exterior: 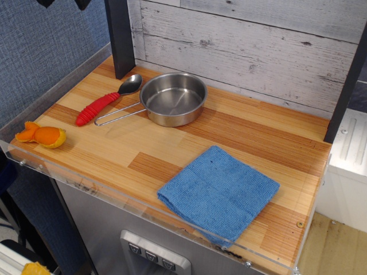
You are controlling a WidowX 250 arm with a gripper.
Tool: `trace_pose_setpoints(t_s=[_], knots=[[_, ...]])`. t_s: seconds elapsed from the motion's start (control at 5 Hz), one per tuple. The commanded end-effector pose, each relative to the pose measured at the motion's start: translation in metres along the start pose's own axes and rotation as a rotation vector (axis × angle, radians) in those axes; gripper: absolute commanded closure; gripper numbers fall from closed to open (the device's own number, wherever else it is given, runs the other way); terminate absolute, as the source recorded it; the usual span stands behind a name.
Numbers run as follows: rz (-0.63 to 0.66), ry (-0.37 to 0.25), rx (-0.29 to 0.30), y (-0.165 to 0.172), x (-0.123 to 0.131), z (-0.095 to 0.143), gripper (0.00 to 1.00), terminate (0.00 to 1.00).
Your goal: Place the pot above the blue cloth.
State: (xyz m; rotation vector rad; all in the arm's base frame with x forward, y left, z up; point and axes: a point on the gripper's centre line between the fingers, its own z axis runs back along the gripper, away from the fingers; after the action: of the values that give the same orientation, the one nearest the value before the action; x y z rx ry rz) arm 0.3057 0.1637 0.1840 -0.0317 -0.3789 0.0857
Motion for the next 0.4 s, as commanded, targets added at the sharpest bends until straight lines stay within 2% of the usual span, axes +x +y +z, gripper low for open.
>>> trace_pose_setpoints(t_s=[0.0,0.2], knots=[[0.0,0.0,0.0,0.0,0.0,0.0,0.0,0.0],[-0.003,-0.006,-0.026,-0.023,0.012,-0.007,0.0,0.0]])
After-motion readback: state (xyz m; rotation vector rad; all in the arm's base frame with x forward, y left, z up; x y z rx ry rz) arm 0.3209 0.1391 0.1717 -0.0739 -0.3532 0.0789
